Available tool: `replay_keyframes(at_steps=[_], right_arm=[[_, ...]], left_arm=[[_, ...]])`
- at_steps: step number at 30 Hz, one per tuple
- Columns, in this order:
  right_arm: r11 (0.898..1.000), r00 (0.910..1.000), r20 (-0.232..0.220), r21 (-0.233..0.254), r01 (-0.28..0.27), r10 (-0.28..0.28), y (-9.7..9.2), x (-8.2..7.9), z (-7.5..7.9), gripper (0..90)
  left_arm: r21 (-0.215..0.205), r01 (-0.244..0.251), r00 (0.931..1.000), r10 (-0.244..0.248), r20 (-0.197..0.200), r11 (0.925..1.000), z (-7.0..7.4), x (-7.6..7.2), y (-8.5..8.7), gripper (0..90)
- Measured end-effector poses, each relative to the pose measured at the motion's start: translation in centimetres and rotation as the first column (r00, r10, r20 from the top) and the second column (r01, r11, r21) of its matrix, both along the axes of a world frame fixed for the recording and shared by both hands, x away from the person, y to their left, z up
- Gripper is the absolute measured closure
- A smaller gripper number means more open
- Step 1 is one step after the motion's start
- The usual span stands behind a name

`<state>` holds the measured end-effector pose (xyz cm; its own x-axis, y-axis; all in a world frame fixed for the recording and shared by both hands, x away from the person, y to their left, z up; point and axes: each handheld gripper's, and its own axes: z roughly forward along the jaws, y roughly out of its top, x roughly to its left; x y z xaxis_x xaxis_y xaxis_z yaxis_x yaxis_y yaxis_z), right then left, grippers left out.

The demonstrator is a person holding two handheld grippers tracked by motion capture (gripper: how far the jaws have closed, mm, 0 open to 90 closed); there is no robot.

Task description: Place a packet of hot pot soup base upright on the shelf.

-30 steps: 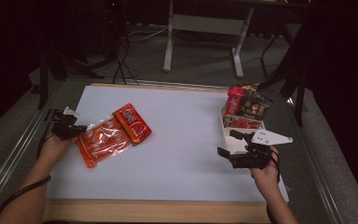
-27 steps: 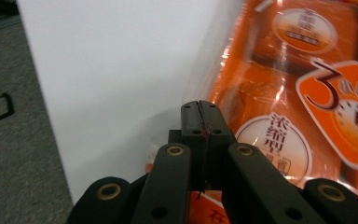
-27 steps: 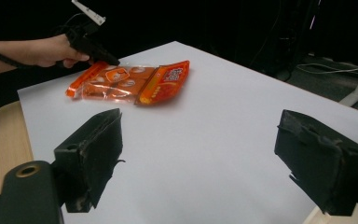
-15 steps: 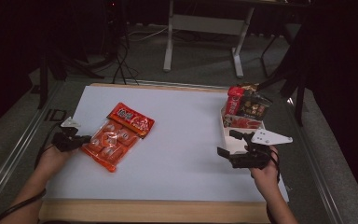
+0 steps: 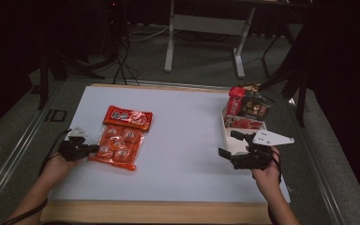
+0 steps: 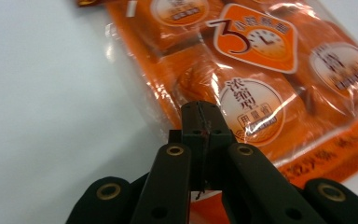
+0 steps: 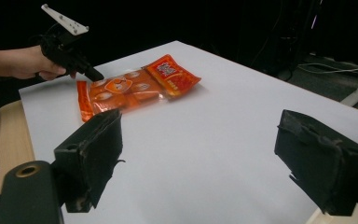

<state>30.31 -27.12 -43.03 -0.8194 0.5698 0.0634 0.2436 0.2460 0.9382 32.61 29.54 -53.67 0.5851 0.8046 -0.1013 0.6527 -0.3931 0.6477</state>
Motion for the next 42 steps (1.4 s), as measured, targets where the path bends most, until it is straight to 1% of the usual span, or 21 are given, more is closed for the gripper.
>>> replay_keyframes(at_steps=[2,3,4,9,10,11,13,14,17,19,20,22,23,25,27,29,31,33,34,36,42], right_arm=[[1.0,1.0,0.001,0.0,0.0,0.0,0.0,0.0,0.0,14.8],[1.0,1.0,0.0,0.0,0.0,0.0,0.0,0.0,0.0,14.7],[1.0,1.0,0.001,-0.001,0.001,-0.001,0.0,0.0,0.0,14.7],[1.0,1.0,0.002,-0.003,0.002,-0.002,-0.1,0.0,0.0,14.7],[1.0,1.0,-0.001,0.001,0.001,-0.001,-0.1,0.0,0.1,14.8],[1.0,1.0,0.0,0.001,0.002,-0.002,-0.1,0.0,0.1,14.8],[1.0,1.0,0.002,0.002,0.003,-0.003,-0.1,0.0,0.1,14.7],[1.0,1.0,0.0,0.004,0.001,-0.001,-0.1,0.0,0.1,14.7],[1.0,1.0,0.002,0.004,0.002,-0.002,-0.2,-0.1,0.1,14.7],[1.0,1.0,0.0,0.005,0.001,-0.001,-0.2,-0.1,0.1,14.7],[1.0,1.0,0.002,0.001,0.002,-0.002,-0.2,0.0,0.1,14.7],[1.0,1.0,-0.002,0.004,0.002,-0.002,-0.1,0.0,0.0,14.8],[1.0,1.0,0.0,0.002,0.002,-0.002,-0.1,0.0,0.0,14.8],[1.0,1.0,0.0,0.002,-0.001,0.001,0.0,0.0,0.0,14.7],[1.0,1.0,0.0,0.0,-0.001,0.001,0.0,-0.1,0.0,14.8],[1.0,1.0,-0.002,0.003,0.0,0.0,-0.1,0.0,0.1,14.7],[1.0,1.0,-0.001,0.003,0.0,0.0,-0.1,0.0,0.0,14.7],[1.0,1.0,-0.003,0.006,0.0,0.0,-0.1,0.0,0.0,14.8],[1.0,1.0,-0.002,0.003,-0.001,0.001,-0.1,0.1,0.0,14.7],[1.0,1.0,-0.002,0.002,-0.006,0.006,0.0,0.0,0.0,14.7],[1.0,0.9999,-0.005,-0.002,-0.011,0.011,0.2,0.0,0.0,14.7]], left_arm=[[0.005,0.024,0.9997,-0.024,-0.004,0.9997,0.1,-0.1,-0.4,90.0],[-0.004,0.022,0.9997,-0.022,-0.009,0.9998,0.1,-0.1,-0.5,90.0],[-0.011,0.034,0.9993,-0.035,-0.014,0.9993,0.0,-0.1,-0.6,90.0],[-0.008,0.036,0.9992,-0.036,-0.018,0.9993,0.1,0.2,-0.5,90.0],[-0.002,0.032,0.9994,-0.032,-0.011,0.9995,0.2,0.3,-0.5,90.0],[0.005,0.017,0.9999,-0.017,0.001,0.9998,0.3,0.6,-0.4,90.0],[0.001,-0.016,0.9997,0.016,0.018,0.9999,0.5,1.2,-0.3,90.0],[-0.007,-0.035,0.9992,0.035,0.022,0.9994,0.6,1.5,-0.2,90.0],[-0.002,-0.071,0.9965,0.071,0.044,0.9975,0.9,2.5,0.0,90.0],[-0.007,-0.08,0.9958,0.08,0.045,0.9968,0.9,2.8,0.0,90.0],[-0.005,-0.093,0.9942,0.093,0.053,0.9956,0.9,3.4,0.1,90.0],[0.007,-0.099,0.9932,0.099,0.062,0.995,0.8,4.0,0.0,90.0],[0.007,-0.104,0.9931,0.103,0.055,0.9946,0.7,4.3,-0.1,90.0],[0.011,-0.103,0.9935,0.102,0.051,0.9946,0.3,4.9,-0.3,90.0],[0.008,-0.088,0.9952,0.087,0.044,0.9961,0.0,5.3,-0.4,90.0],[0.022,-0.076,0.9967,0.075,0.03,0.9969,-0.2,5.5,-0.7,90.0],[0.022,-0.071,0.9967,0.07,0.041,0.9972,-0.2,5.6,-1.0,90.0],[0.042,-0.061,0.9974,0.06,0.041,0.9972,-0.1,5.7,-1.4,90.0],[0.041,-0.064,0.9972,0.063,0.041,0.9971,-0.1,5.7,-1.6,90.0],[0.034,-0.058,0.9981,0.057,0.022,0.9977,0.0,5.8,-1.6,90.0],[0.035,-0.032,0.9993,0.032,0.017,0.9989,0.1,5.9,-2.2,90.0]])
